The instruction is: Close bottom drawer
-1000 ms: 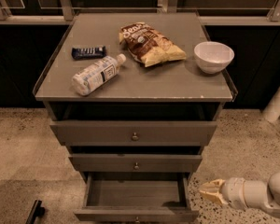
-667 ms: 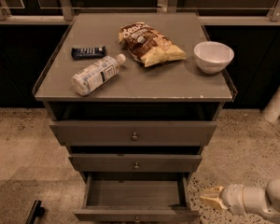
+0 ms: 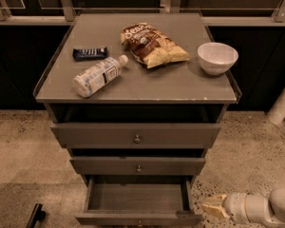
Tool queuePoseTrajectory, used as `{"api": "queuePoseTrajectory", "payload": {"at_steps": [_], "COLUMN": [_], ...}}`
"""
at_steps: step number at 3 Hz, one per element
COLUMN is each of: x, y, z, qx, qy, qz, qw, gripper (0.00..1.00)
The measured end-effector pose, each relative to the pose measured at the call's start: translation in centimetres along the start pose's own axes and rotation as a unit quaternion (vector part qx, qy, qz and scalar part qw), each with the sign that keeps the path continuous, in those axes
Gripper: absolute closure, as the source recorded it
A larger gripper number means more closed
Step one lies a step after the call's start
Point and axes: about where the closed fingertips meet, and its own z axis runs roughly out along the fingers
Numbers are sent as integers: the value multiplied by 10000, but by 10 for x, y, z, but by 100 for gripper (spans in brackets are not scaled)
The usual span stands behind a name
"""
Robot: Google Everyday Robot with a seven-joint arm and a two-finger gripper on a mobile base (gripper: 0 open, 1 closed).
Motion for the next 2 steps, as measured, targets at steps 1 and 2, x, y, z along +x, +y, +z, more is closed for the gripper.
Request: {"api": "queuePoseTrajectory", "payload": {"at_steps": [1,2], "x": [44,92], "y": [-8,-20], "z": [22,63], "qx": [-93,-454], "qy": [-61,-94], "qz": [424,790], "qw": [9990,9958], "gripper": [100,100]}}
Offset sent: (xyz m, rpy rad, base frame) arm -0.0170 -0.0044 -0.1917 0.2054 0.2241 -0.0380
